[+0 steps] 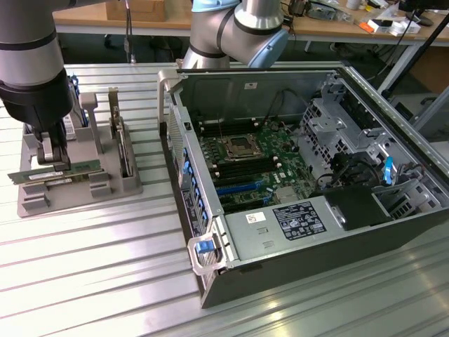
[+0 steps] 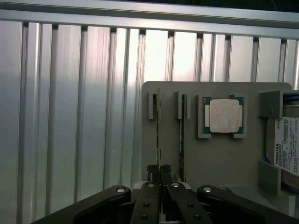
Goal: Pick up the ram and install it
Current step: 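Pick up the ram and move it above insertion slot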
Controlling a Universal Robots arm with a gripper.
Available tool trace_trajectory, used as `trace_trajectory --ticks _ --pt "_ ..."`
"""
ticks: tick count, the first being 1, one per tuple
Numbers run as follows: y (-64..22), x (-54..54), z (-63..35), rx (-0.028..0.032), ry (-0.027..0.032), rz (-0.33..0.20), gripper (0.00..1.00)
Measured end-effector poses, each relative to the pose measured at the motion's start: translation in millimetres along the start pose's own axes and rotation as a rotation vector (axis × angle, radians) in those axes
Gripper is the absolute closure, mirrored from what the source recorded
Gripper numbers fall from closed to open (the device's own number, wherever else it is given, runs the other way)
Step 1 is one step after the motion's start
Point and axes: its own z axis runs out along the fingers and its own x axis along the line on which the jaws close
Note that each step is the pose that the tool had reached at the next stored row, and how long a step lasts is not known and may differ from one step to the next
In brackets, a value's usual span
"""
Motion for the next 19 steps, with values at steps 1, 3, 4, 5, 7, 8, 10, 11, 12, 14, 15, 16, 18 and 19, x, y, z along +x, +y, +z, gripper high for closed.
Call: trace_trajectory --ticks 1,3,4,5,7,8,10,11,12,14,15,16,18,19 --pt "0.0 0.0 -0.4 0.0 -0.0001 0.0 0.88" --pt "0.0 0.0 -1.2 0.0 -0.0002 0.0 0.88" --pt "0.1 0.0 -1.9 -0.0001 -0.0003 0.0 0.88" --pt "0.1 -0.1 -2.4 0.0 -0.0005 0.0 0.88" --pt "0.1 -0.1 -3.5 0.0 -0.0007 0.0 0.88" --pt "0.2 -0.1 -4.7 -0.0002 -0.0008 0.0 0.88" --pt "0.4 -0.2 -8.6 0.0001 -0.0019 0.0 0.88" --pt "0.4 -0.2 -10.5 0.0001 -0.0024 0.0 0.88" --pt "0.5 -0.2 -11.7 0.0001 -0.0026 0.0 0.88" --pt "0.7 -0.3 -15.9 0.0001 -0.0039 0.0 0.88" --pt "0.8 -0.3 -18.0 0.0001 -0.0044 0.0 0.88" --pt "0.9 -0.3 -19.8 0.0002 -0.0047 0.0 0.88" --pt "1.0 -0.4 -24.1 0.0002 -0.0053 0.0 0.88" --pt "1.2 -0.4 -27.1 0.0002 -0.0057 0.0 0.88"
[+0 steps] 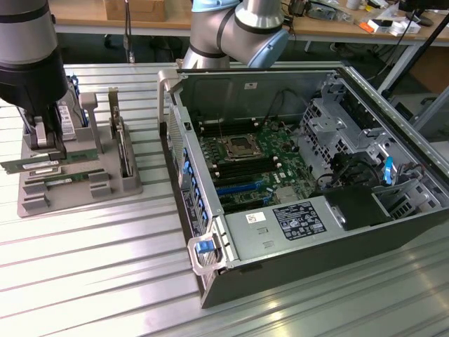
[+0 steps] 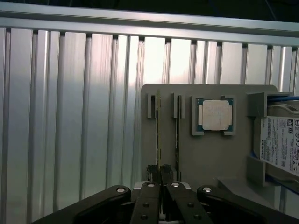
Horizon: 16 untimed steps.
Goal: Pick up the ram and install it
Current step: 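Pick up the ram and move it above insertion slot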
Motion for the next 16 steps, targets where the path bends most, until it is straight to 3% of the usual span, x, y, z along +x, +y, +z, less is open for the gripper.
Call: trace_trajectory --ticks 16 --pt "1.0 -0.6 -24.0 0.0004 -0.0062 0.0 0.88"
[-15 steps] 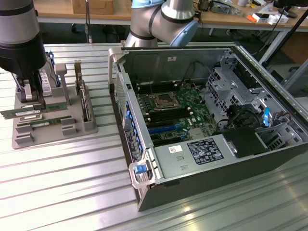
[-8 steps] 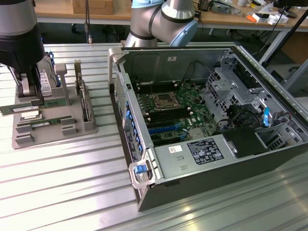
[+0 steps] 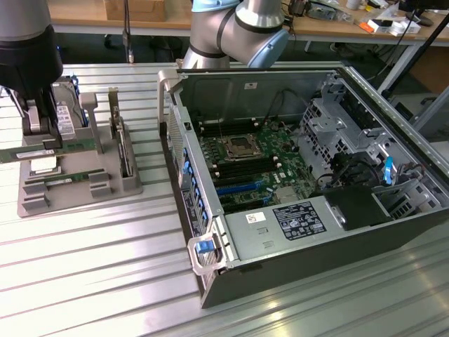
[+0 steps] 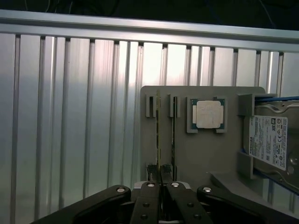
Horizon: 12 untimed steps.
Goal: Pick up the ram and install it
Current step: 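Pick up the ram and move it above insertion slot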
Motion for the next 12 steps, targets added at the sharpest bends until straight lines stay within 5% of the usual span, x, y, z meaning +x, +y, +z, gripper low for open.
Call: trace_trajectory --ticks 12 --pt "0.7 -0.5 -17.2 0.0001 -0.0021 0.0 0.88"
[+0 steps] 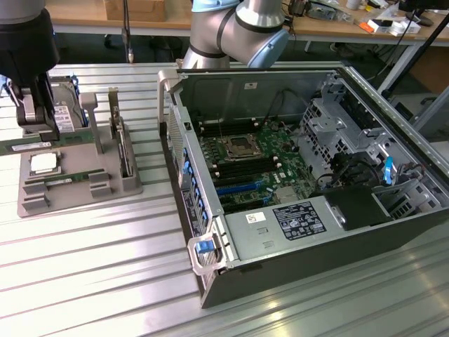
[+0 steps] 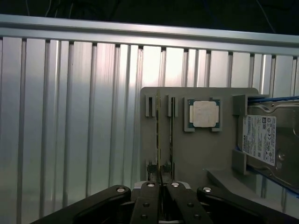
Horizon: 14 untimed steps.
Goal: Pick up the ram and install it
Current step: 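Pick up the ram and move it above insertion slot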
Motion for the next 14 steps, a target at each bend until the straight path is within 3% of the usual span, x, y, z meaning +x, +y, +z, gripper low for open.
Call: trace_trajectory --ticks 14 --pt "1.1 -0.7 -24.6 0.0002 -0.0023 0.0 0.88"
